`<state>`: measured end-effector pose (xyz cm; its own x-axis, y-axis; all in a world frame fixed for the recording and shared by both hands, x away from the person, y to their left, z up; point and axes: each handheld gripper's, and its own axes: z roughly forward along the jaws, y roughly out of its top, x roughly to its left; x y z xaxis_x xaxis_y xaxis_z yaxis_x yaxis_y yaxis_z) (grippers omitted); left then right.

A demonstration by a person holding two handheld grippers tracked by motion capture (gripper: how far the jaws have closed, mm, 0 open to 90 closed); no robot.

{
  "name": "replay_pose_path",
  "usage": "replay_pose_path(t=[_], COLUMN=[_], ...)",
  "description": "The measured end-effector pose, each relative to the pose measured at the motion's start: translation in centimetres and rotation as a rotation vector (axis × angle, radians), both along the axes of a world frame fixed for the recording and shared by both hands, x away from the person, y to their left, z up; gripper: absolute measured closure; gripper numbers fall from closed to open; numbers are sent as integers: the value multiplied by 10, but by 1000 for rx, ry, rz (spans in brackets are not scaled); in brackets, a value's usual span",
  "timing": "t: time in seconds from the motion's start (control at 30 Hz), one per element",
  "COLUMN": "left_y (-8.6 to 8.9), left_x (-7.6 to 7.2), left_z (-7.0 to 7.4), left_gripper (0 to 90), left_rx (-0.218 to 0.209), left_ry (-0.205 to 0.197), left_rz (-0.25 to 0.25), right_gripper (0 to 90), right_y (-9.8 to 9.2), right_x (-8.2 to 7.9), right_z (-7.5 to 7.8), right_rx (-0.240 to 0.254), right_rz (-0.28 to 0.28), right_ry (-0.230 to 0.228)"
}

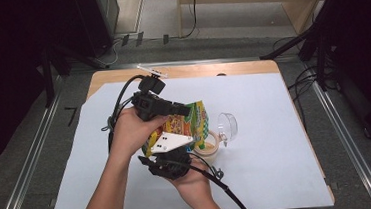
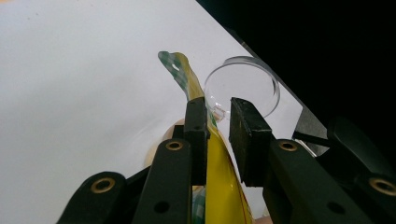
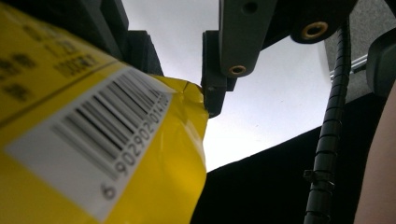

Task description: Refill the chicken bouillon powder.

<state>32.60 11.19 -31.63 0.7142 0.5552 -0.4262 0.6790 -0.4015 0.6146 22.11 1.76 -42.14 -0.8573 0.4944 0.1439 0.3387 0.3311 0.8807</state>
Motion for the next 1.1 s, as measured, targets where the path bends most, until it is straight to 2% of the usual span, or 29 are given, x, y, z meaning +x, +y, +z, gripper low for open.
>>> replay_pose_path(t=[0.3,0.8,1.1], left_y=[-1,-1,0], left_x=[-1,0,2], left_z=[1,-1,-4], left_gripper=[780,783,780], left_rx=[-3,6,8], left_ry=[10,27,39], left_rz=[-7,-15,-21], right_gripper=[721,721,718], right_y=[1,0,0], right_x=[2,3,4], right_z=[-2,-4,-6], right_rx=[-7,-11,-17], right_rz=[-3,-8,-4], right_ry=[-12,1,-15])
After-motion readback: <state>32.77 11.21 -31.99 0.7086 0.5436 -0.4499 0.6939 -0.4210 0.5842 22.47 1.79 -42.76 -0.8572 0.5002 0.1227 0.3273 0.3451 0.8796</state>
